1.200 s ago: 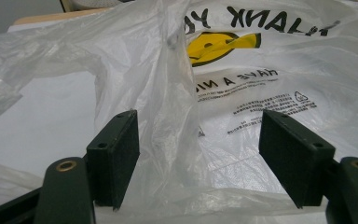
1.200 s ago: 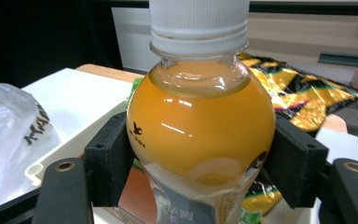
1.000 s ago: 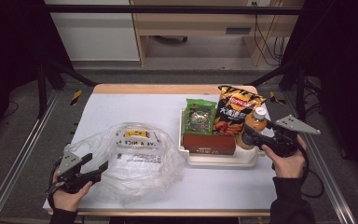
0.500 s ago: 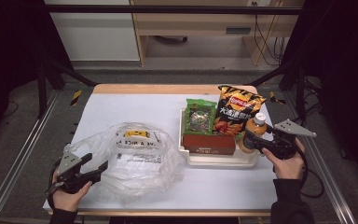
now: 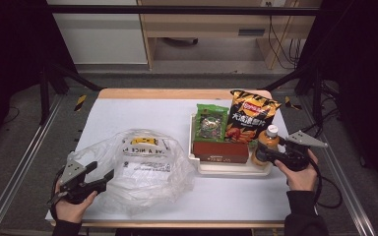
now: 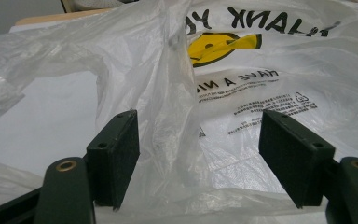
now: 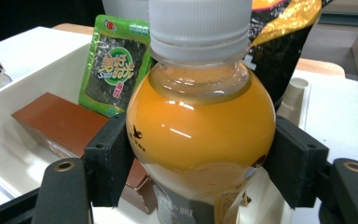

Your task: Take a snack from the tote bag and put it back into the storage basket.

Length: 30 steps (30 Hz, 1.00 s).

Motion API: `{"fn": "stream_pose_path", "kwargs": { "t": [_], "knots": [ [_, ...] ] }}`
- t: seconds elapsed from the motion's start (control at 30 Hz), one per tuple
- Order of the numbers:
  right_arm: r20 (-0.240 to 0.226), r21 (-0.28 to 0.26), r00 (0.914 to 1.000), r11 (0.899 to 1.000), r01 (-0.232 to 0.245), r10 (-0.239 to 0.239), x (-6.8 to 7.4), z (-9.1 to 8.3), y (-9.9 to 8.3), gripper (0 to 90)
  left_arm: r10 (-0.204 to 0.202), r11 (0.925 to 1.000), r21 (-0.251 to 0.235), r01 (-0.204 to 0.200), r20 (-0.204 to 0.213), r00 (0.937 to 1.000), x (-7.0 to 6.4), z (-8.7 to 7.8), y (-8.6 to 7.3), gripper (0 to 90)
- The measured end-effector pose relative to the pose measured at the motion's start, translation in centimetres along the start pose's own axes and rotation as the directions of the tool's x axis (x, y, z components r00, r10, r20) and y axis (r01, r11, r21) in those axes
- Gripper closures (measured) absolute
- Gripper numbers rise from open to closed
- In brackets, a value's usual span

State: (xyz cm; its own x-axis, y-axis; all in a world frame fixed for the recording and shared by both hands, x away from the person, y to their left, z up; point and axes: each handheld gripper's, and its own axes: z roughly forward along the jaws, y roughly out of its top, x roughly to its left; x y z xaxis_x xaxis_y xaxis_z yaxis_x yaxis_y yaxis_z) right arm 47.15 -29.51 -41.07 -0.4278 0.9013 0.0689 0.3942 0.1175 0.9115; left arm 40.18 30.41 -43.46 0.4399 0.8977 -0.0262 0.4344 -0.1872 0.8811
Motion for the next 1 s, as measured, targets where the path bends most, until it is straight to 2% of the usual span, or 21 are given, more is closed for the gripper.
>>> {"fn": "stream_pose_path", "kwargs": {
  "t": [0.1,0.47,0.57,0.83,0.9,1.0],
  "knots": [
    [0.005,0.021,1.0,1.0,0.008,-0.008,-0.1,0.1,-0.2,30.6,0.0,1.0,0.002,0.0,0.0,1.0,0.0,0.0,0.0,28.5],
    [0.001,0.039,1.0,0.999,-0.001,0.001,-0.4,0.5,-1.1,30.5,0.0,1.0,0.002,0.0,-0.001,1.0,0.0,0.0,0.0,28.5],
    [-0.002,0.029,0.9999,1.0,-0.01,0.01,-0.5,0.4,-1.3,30.5,0.0,1.0,0.003,0.0,-0.002,1.0,0.0,0.0,0.0,28.5],
    [-0.003,0.026,1.0,1.0,0.0,0.0,-0.6,0.3,-1.4,29.6,0.001,1.0,0.001,-0.001,0.0,1.0,-0.1,0.0,0.0,28.5],
    [0.011,0.016,0.9999,1.0,0.005,-0.005,-0.5,0.2,-1.4,28.1,0.0,1.0,0.0,0.0,0.001,1.0,-0.1,0.0,0.0,28.5],
    [0.035,-0.032,0.9992,0.999,-0.02,0.021,-0.2,0.0,-1.4,22.3,0.0,1.0,-0.003,0.0,0.001,1.0,-0.1,-0.1,0.1,27.7]
  ]
}}
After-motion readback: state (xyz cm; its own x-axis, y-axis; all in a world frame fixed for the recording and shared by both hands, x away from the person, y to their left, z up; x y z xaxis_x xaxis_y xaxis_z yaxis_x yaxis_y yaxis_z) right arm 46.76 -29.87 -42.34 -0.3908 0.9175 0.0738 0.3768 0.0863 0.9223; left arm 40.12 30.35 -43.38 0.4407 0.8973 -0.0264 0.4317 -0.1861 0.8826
